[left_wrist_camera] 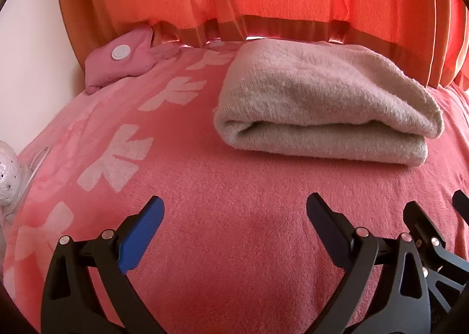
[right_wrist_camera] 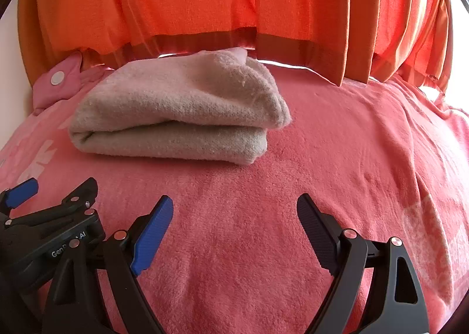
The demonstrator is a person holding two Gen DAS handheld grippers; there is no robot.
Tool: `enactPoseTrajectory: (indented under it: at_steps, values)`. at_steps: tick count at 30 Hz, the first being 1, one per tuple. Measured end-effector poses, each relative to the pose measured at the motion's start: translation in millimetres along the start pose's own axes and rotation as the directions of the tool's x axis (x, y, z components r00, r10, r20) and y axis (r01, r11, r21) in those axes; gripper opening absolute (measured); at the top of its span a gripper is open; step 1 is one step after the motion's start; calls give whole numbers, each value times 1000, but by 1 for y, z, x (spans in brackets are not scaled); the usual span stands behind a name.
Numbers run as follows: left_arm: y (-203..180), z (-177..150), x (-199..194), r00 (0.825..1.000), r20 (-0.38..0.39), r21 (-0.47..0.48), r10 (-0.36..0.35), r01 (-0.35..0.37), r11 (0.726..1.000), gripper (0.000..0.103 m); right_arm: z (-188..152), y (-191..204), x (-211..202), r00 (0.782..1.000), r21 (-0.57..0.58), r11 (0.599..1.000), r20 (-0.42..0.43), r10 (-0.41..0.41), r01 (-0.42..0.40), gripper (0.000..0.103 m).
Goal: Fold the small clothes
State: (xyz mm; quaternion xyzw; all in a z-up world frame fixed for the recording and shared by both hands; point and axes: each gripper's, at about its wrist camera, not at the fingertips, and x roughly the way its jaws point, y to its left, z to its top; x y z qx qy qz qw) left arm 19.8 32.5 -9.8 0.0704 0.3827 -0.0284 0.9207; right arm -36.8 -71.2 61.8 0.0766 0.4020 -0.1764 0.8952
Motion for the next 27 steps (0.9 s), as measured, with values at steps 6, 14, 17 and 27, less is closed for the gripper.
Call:
enactPoseTrajectory:
  at_steps: [6, 14, 17, 27]
  values:
    - [1, 1, 1, 1000, -2, 8, -7, 7, 1000, 94, 0, 0, 1, 1000, 6, 1000, -4, -2, 2, 84]
    - [3, 2, 4, 1000, -3, 15, -4, 4, 1000, 96, -1, -2, 2, 1000, 15, 1000, -10, -10, 10, 84]
    - [1, 1, 3, 1000, 1, 20, -4, 4, 1000, 96, -1, -4, 3, 1000, 25, 1000, -14, -13, 13, 84]
    - [4, 2, 11, 1000, -26, 4, -2, 3, 1000, 94, -2, 1, 3, 1000, 0, 1000, -18, -25, 25, 85]
